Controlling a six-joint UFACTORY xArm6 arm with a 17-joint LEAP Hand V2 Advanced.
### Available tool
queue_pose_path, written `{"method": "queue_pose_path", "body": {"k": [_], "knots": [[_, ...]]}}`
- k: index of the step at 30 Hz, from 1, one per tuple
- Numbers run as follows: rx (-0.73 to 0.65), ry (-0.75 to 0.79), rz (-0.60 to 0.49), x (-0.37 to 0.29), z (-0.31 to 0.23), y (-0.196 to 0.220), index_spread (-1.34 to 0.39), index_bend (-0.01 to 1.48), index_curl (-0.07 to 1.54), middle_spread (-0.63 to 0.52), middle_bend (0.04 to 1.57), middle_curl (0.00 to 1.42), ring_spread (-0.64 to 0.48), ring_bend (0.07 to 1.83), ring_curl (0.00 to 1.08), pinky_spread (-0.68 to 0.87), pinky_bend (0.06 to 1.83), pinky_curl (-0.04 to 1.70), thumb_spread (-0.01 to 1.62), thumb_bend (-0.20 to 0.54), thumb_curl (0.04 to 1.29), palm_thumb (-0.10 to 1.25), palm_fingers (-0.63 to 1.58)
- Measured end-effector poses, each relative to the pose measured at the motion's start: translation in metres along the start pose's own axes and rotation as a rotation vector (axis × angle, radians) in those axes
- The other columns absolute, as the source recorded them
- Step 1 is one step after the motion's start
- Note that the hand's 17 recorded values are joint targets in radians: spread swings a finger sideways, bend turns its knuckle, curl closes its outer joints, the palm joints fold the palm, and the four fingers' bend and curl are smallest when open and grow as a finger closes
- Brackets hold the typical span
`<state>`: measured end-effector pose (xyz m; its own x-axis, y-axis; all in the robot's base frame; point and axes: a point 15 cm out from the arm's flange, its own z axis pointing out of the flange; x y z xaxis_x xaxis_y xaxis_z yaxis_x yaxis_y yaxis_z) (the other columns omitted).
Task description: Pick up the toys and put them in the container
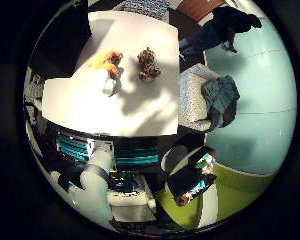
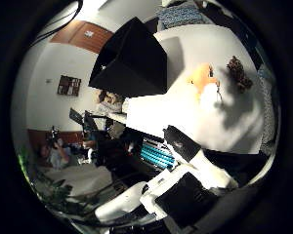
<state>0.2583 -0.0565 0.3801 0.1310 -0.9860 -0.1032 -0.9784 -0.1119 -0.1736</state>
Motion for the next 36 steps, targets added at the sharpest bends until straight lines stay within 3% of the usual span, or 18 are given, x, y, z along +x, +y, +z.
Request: {"method": "queue_pose_path", "body": {"k": [7,15,23,36], "knots": [[0.028,0.016,0.025,0.019,-0.019,-0.034,-0.41,0.16,0.27,-0.02,0.2,0.33,0.19,0.29,0.23,0.43,0.43,0.27,1.09,-0.023,0.38,0.68,0.17],[0.046,0.033,0.156,0.076,-0.019,-0.086,-0.38,0.15,0.26,-0.01,0.2,0.33,0.2,0.3,0.24,0.43,0.42,0.28,1.1,-0.023,0.37,0.64,0.17],[0.002,0.014,0.318,0.131,0.027,-0.114,-0.28,0.15,0.26,0.06,0.2,0.33,0.2,0.33,0.25,0.43,0.44,0.29,1.09,-0.022,0.37,0.62,0.15],[-0.014,0.009,0.554,0.209,0.111,-0.118,-0.11,0.15,0.26,0.22,0.19,0.32,0.25,0.35,0.25,0.42,0.46,0.3,1.11,-0.021,0.37,0.63,0.1]]}}
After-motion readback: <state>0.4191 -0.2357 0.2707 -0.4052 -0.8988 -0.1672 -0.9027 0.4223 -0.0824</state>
